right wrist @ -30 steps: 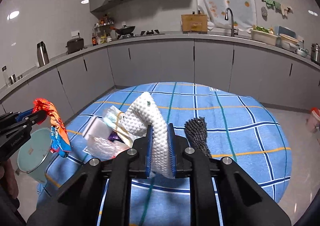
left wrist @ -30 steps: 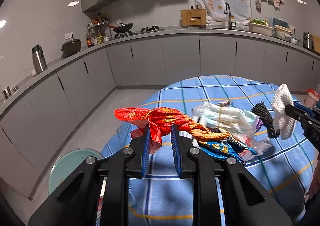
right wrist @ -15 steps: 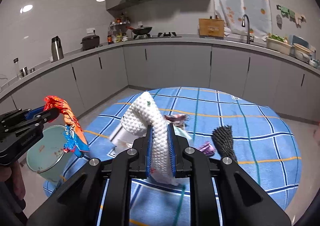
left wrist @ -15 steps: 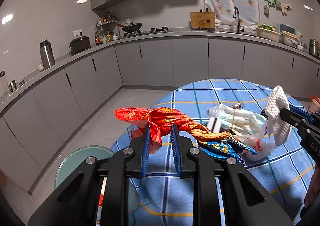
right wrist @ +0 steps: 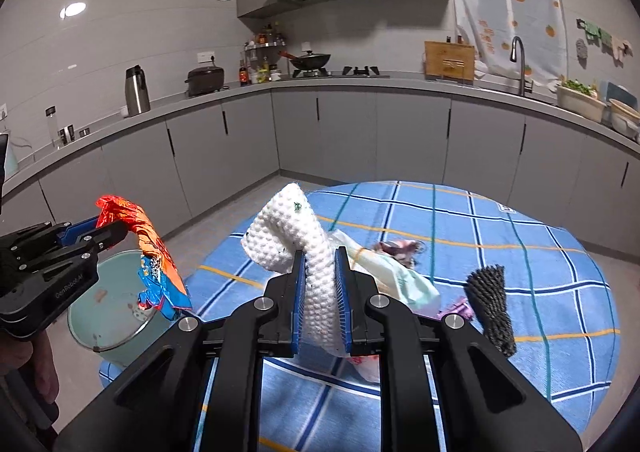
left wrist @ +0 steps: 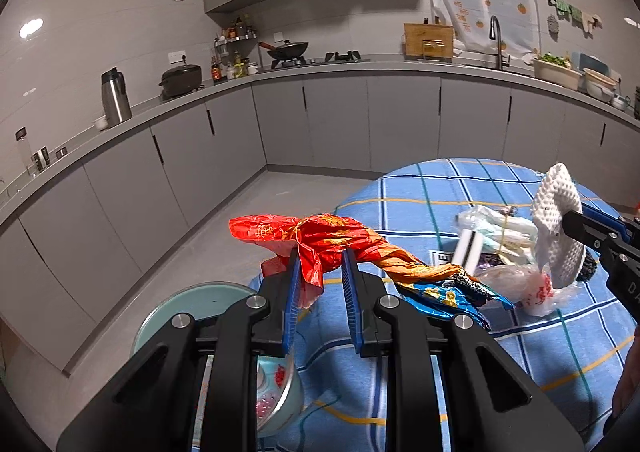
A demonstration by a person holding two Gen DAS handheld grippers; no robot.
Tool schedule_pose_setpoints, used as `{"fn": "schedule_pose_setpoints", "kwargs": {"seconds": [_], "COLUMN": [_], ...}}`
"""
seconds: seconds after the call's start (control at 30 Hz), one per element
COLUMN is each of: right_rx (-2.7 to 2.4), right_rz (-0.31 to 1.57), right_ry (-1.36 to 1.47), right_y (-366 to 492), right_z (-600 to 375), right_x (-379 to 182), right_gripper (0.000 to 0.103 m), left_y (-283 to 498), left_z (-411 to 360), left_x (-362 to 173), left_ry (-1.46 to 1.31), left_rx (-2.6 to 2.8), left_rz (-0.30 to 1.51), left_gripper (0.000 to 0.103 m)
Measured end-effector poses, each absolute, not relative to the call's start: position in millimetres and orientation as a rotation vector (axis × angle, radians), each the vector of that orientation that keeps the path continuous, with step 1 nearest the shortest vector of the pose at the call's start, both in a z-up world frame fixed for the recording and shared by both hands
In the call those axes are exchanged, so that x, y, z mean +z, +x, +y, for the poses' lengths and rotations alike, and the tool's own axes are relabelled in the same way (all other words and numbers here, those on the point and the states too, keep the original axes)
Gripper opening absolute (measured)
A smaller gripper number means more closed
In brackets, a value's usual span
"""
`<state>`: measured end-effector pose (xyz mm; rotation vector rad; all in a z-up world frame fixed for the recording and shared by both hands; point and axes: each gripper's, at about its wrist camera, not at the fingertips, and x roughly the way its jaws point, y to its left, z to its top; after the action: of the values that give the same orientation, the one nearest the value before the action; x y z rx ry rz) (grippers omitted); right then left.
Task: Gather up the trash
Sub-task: 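Carry wrapper and foam net over the teal bin and open both tools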
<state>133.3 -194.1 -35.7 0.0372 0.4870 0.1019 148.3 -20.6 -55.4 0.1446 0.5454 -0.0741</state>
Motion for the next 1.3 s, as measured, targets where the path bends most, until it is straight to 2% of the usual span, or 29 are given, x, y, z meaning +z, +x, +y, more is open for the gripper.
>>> {"fn": "schedule_pose_setpoints", "kwargs": {"seconds": [1.3], "right_rx": [0.395], "right_rz": [0.504], "right_ry": [-0.029], "right_y": [174], "right_z": [-52], "right_x": [-29], "right_gripper": [0.016], "left_y": [146], "left_z": [118], "left_x": [-64], "left_ry": [0.1], "left_rx": [0.208], "left_rz": [0.59], "left_gripper": [0.021]}}
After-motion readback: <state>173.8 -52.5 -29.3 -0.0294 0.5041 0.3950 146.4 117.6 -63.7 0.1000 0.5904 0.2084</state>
